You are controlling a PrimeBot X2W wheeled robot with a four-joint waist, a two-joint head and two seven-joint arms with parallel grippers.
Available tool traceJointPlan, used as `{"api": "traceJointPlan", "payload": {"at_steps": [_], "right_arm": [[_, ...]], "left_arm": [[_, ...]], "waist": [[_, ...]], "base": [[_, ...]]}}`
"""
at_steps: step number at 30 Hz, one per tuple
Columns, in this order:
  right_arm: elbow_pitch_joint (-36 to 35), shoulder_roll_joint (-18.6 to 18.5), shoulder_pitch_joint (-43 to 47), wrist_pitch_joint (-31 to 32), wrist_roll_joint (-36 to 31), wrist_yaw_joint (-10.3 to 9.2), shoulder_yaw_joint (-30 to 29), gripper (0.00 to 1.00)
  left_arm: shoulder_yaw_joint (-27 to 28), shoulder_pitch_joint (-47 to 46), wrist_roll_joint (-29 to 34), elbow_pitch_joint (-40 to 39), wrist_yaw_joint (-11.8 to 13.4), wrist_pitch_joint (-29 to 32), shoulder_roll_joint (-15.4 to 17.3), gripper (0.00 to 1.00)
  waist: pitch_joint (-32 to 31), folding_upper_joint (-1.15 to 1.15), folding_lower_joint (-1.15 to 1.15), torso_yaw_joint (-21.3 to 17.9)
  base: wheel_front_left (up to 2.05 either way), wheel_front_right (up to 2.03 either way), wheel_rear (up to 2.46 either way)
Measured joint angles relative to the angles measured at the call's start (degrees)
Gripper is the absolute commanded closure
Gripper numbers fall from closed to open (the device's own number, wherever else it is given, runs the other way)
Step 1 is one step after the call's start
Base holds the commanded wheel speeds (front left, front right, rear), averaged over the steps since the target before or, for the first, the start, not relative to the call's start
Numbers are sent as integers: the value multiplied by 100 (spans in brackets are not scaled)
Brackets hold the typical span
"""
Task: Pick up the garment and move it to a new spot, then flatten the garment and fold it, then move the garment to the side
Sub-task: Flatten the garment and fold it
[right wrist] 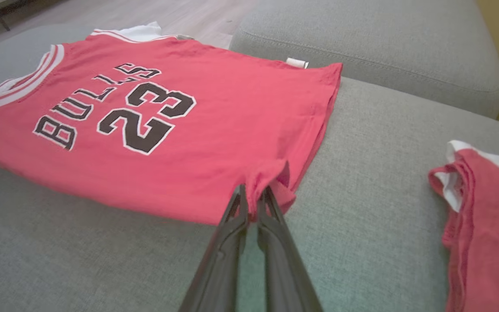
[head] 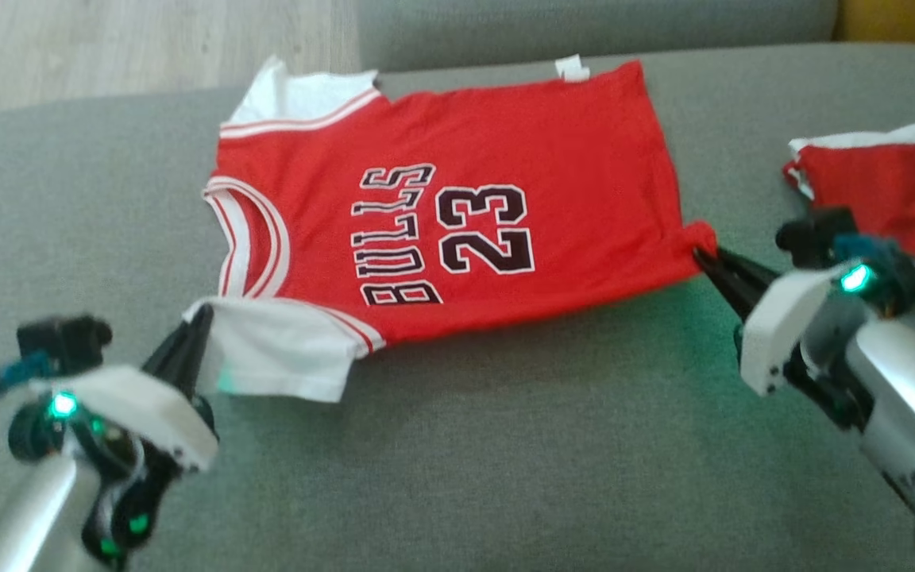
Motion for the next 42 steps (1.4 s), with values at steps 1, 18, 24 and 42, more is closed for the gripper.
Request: {"api": "traceJointPlan", "payload": {"at_steps": [1, 18, 24, 42], "right_arm": [[37, 35, -86, 34, -24, 0, -7, 100], [1060, 470, -1530, 342, -127, 0, 390, 100], [1606, 654, -1953, -58, -113, 0, 343, 0], [831, 1114, -1694, -2015, -913, 0, -2312, 0]], "left_arm": [[-33, -140, 8, 80, -1, 99, 19, 100], [-528, -2741, 382, 2161, -382, 1038, -142, 100], [-572, -3382, 715, 2841, -258, 630, -325, 0], [543, -2958, 1644, 2083, -196, -2870, -1198, 0]], "waist": [[59, 0, 0, -4], [1082, 0, 0, -36], [1277, 0, 1, -61], [668, 0, -2, -73]], "base": [[0, 0, 0], [0, 0, 0], [0, 0, 0], [0, 0, 0]]}}
